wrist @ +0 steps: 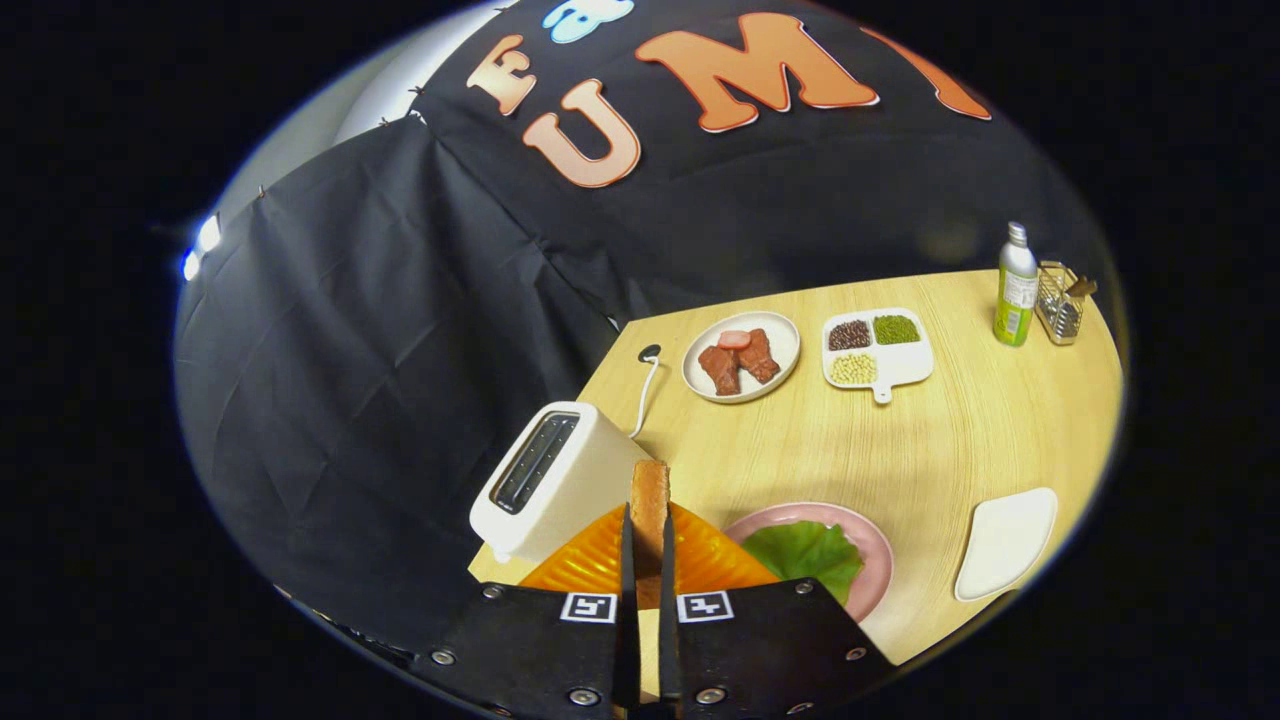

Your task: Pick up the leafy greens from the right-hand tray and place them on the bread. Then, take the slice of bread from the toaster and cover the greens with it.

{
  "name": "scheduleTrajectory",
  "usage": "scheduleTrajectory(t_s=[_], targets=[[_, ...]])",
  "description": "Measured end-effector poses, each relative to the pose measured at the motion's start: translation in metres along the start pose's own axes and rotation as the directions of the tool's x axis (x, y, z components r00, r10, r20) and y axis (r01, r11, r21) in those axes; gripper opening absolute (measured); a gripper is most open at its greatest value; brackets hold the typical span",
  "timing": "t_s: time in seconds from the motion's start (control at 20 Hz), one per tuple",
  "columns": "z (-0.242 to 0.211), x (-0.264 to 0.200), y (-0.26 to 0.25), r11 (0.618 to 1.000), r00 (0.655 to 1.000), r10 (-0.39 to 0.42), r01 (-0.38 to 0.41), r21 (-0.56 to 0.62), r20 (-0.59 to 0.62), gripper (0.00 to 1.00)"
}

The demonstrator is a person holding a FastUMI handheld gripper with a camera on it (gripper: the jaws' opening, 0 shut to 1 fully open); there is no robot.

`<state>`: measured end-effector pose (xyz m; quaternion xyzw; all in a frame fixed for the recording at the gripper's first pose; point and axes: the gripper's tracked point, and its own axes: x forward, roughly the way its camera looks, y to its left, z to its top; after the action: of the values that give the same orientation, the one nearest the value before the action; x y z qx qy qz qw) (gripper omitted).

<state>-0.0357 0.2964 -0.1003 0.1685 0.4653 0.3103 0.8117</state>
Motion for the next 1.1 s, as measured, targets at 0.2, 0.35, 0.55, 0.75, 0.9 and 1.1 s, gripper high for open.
scheduleTrajectory(t_s=[0.2, 0.35, 0.55, 0.75, 0.9, 1.1], targets=[[-0.017, 0.005, -0.026, 1.0, 1.0, -0.013, 0.013, 0.018, -0.01, 0.08], [-0.03, 0.008, -0.039, 0.999, 0.999, -0.009, 0.011, 0.038, -0.036, 0.08], [-0.053, 0.016, -0.058, 0.997, 0.998, 0.008, -0.003, 0.079, -0.065, 0.08], [-0.074, 0.025, -0.081, 0.991, 0.995, 0.003, 0.011, 0.134, -0.103, 0.08], [-0.081, 0.027, -0.115, 0.988, 0.99, -0.101, 0.111, 0.11, -0.095, 0.08], [-0.085, 0.03, -0.12, 0.988, 0.99, -0.121, 0.126, 0.085, -0.069, 0.12]])
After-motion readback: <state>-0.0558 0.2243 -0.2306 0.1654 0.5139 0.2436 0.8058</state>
